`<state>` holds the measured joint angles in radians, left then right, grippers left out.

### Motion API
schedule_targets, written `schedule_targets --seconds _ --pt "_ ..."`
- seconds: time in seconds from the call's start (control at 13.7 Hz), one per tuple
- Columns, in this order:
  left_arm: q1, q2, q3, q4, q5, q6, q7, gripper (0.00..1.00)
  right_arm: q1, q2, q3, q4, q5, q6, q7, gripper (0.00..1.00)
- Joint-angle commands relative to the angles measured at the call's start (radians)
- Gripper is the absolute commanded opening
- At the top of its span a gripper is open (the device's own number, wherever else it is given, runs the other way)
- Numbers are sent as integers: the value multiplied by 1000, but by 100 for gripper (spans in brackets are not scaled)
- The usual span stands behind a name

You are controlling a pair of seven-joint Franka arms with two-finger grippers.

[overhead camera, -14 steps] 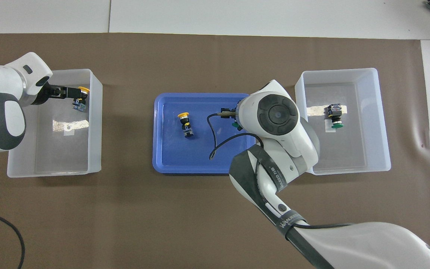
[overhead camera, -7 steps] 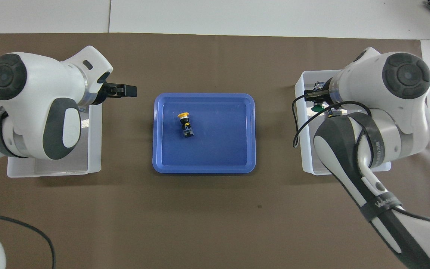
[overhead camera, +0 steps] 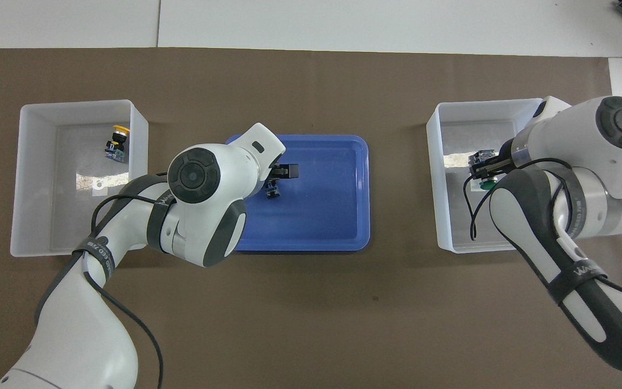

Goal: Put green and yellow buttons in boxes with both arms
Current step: 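Grasp the last yellow button with the left gripper from the blue tray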

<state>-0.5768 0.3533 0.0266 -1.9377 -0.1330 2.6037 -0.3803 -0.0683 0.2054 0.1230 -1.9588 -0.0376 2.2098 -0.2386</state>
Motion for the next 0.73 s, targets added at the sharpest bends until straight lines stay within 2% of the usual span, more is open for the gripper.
schedule_targets --seconds 0.0,0.07,0.22,0.29,0.37,0.44,0.51,0.58,0.66 --pt "-17 -5 18 -70 -4 81 -9 100 -2 -24 12 -106 22 89 -53 6" --pt "-23 3 18 -70 -4 84 -11 97 -2 -24 12 -133 22 125 -57 11" --pt "-32 3 16 -90 -4 85 -14 83 -8 -24 10 -147 22 148 -71 22" --pt "-41 0 18 -102 -4 87 -14 78 -10 -24 10 -147 24 148 -70 36" --pt "-44 -3 16 -116 -4 96 -15 69 -10 -24 10 -147 24 146 -68 70" --pt "-54 -7 16 -128 -4 110 -26 50 -13 -24 10 -143 22 146 -67 100" --pt "-58 -8 18 -133 -4 111 -40 15 -15 -24 12 -132 24 140 -62 100" --pt "-58 -10 18 -127 -4 101 -49 0 -12 -29 12 -109 24 133 -48 100" --pt "-58 -10 19 -122 -4 101 -49 0 -10 -38 10 -85 24 116 -22 100"
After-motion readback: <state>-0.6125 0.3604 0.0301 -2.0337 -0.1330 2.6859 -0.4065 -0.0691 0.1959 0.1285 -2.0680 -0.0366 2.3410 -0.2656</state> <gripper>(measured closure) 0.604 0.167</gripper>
